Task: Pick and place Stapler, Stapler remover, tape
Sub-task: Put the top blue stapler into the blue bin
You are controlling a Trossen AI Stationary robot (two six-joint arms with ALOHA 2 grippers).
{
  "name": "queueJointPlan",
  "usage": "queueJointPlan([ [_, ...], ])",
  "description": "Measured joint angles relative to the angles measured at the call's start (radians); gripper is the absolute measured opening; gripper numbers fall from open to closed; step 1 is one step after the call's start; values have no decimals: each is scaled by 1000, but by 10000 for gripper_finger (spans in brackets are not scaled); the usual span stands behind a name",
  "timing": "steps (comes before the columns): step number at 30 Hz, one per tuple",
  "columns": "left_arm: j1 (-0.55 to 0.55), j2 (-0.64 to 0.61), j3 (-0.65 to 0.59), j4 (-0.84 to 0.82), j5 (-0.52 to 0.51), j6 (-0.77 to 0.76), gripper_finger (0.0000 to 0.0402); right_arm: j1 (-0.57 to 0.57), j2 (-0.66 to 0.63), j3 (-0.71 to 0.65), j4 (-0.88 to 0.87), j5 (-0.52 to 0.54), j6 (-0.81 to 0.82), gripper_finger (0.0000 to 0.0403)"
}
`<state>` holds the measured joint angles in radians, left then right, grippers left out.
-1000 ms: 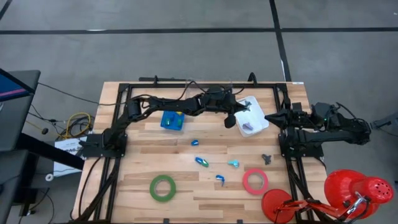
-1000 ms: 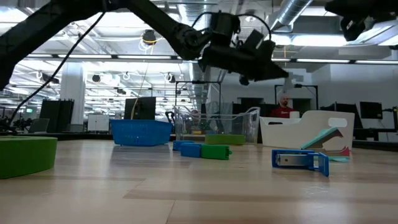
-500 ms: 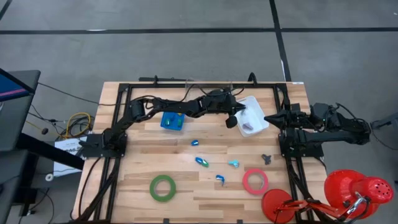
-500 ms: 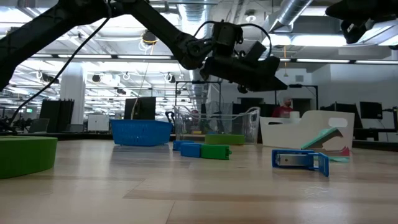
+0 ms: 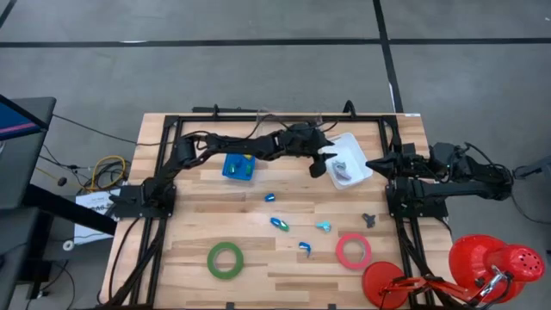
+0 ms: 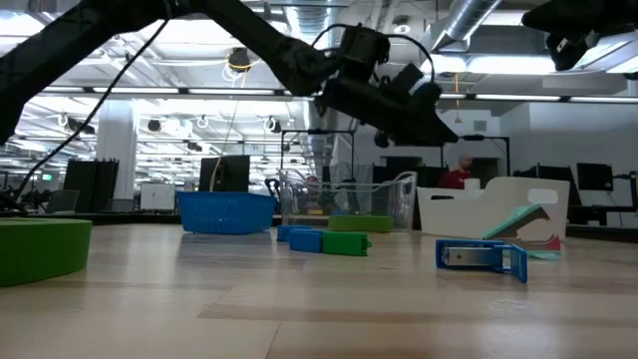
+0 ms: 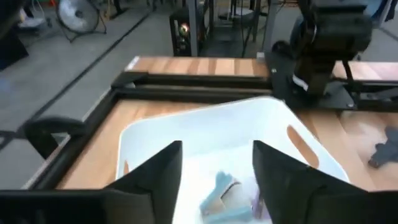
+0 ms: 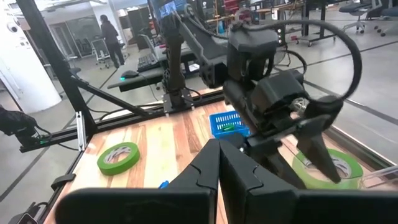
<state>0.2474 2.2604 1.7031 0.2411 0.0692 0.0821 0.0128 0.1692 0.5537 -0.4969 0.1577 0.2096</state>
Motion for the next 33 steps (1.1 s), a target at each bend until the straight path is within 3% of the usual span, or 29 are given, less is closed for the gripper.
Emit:
queueJointPlan([
  [9,0,-134,0,-246,2,70,251,0,0,0,-2,0,0,0],
  [17,0,-254,-8,-448,2,77,266,0,0,0,-5,0,0,0],
  [33,-60,-621,-515,-439,23,-9,243,0,0,0,-5,0,0,0],
])
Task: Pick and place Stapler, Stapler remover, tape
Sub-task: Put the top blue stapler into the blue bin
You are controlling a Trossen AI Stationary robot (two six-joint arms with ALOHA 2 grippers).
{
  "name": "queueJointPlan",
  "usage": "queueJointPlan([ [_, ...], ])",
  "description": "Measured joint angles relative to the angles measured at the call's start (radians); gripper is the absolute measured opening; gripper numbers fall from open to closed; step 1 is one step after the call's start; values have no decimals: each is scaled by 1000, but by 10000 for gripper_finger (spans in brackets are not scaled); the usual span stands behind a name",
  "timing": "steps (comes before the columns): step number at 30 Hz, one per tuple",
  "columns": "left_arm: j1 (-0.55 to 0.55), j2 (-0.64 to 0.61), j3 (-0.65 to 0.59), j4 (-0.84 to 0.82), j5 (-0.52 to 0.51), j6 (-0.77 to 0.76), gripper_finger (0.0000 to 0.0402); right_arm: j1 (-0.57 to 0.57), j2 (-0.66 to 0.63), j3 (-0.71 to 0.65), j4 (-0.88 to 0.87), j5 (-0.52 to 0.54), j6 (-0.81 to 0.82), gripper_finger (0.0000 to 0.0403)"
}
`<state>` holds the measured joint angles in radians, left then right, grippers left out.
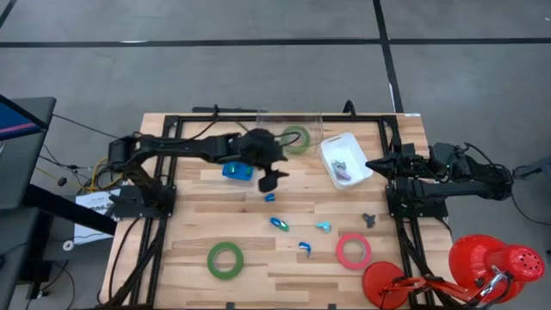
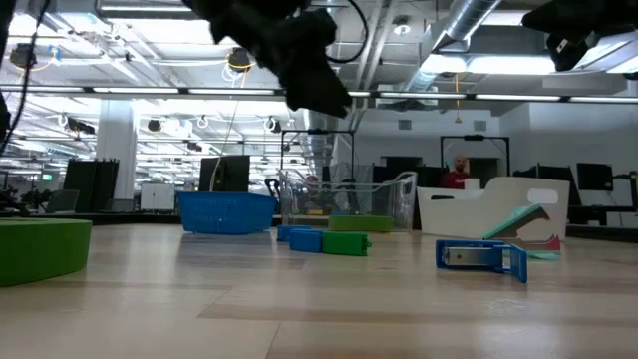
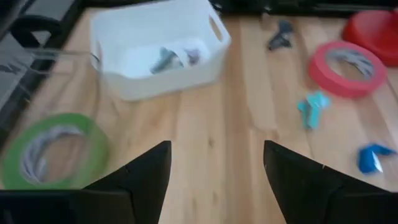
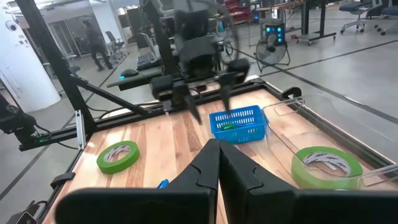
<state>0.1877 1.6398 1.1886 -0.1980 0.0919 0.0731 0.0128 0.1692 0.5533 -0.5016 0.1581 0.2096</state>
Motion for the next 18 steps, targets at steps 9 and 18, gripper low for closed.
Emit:
queueJointPlan([
  [9,-104,-92,-215,51,-1,-9,231,0,0,0,0,6,0,0],
  [18,-185,-54,-290,106,-144,-12,231,-1,1,0,-1,8,0,0],
])
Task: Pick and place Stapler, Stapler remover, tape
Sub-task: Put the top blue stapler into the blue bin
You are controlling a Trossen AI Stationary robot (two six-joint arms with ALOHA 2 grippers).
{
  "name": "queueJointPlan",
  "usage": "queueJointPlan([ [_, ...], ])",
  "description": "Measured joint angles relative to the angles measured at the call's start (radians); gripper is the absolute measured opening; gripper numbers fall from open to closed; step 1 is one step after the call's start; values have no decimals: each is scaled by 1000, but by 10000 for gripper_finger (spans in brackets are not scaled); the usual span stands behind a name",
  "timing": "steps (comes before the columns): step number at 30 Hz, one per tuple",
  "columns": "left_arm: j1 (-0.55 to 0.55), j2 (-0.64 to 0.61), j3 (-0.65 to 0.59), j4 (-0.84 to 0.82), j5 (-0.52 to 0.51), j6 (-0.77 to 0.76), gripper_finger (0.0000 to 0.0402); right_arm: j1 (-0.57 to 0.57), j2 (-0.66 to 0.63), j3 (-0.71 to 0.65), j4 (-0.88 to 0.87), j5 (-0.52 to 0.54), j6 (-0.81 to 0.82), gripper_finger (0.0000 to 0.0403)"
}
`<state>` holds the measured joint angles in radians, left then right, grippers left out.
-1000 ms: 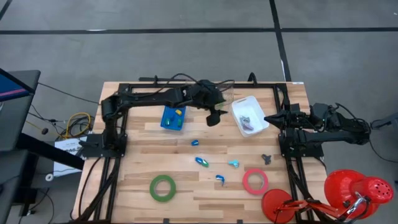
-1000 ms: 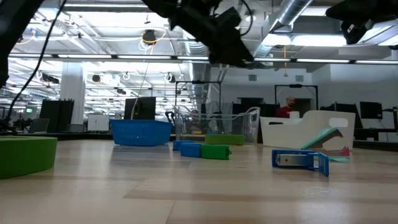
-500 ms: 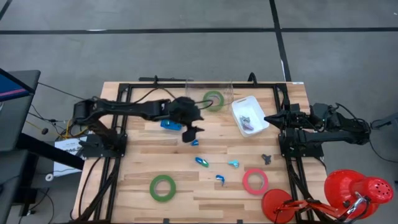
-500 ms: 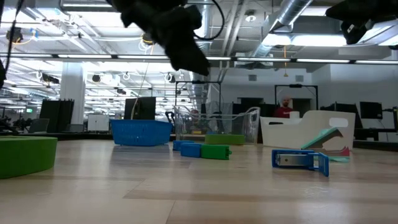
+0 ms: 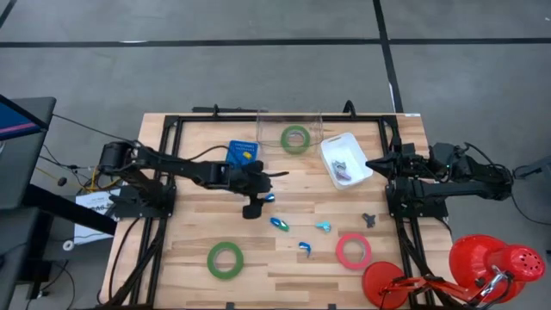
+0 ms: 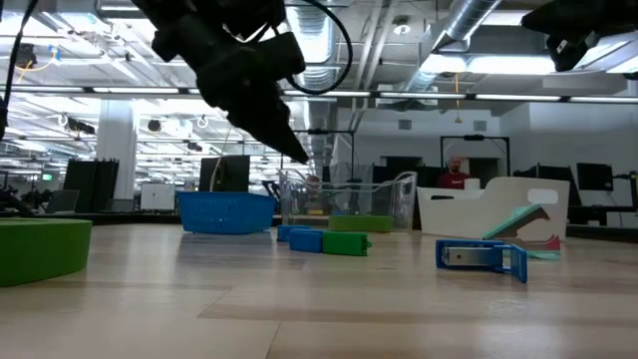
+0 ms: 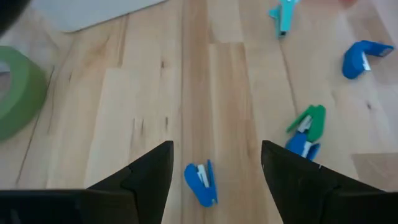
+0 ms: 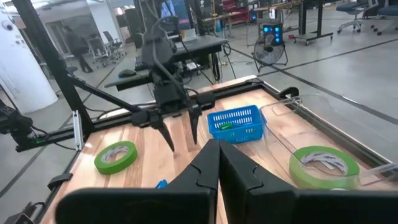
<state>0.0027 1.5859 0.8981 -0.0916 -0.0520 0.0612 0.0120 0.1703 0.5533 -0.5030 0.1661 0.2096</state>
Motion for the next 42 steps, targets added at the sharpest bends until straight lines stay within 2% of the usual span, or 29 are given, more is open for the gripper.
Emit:
queueJointPlan([
  [12,-2,144,0,42,-11,-195,232,-1,3,0,-14,0,0,0],
  [36,-2,211,2,41,-34,-198,231,-1,3,0,-16,0,0,0],
  [42,-2,209,2,40,-34,-198,200,-1,3,0,-16,0,0,0],
])
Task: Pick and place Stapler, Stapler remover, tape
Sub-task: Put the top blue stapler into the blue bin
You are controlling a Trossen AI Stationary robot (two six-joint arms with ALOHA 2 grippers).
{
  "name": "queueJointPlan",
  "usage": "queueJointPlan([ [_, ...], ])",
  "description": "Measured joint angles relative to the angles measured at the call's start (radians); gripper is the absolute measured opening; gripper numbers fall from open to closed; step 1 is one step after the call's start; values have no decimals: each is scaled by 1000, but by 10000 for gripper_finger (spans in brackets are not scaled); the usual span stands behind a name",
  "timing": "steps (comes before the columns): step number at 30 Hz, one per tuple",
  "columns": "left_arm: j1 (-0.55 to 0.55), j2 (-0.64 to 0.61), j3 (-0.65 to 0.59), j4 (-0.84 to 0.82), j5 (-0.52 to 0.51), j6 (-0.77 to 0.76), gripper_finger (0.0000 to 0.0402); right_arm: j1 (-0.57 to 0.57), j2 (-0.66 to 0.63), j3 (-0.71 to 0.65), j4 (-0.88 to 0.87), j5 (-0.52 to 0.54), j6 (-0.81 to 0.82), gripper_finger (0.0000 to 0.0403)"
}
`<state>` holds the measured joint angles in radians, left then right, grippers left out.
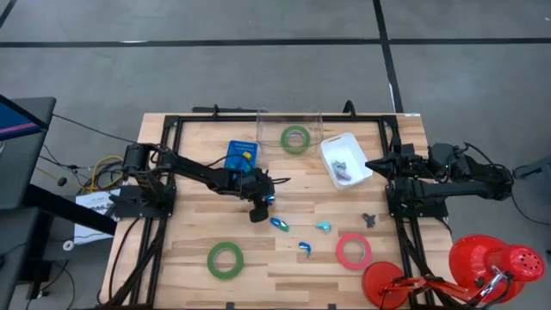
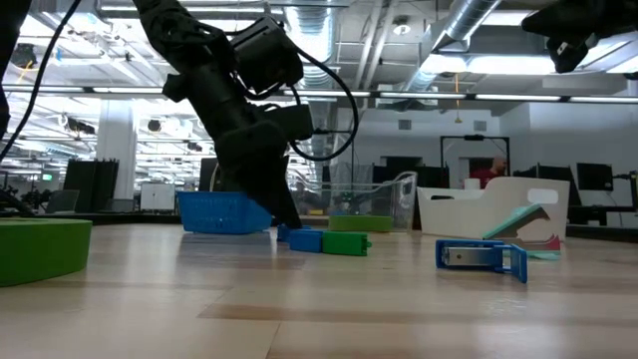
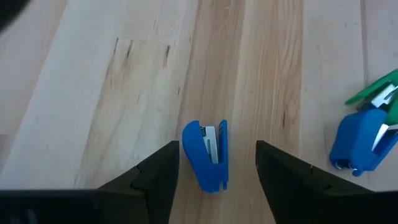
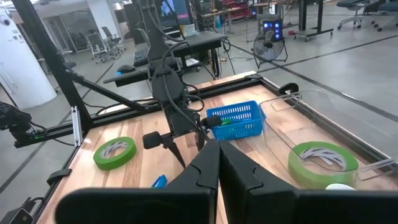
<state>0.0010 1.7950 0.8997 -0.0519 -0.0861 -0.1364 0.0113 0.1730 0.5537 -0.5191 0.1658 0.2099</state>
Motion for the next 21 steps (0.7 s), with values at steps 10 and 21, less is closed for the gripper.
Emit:
queueJointPlan([
  [10,0,-2,0,-3,4,0,140,0,0,0,0,0,0,0],
  [21,-6,-2,0,-4,5,0,157,0,0,0,-1,-3,0,0],
])
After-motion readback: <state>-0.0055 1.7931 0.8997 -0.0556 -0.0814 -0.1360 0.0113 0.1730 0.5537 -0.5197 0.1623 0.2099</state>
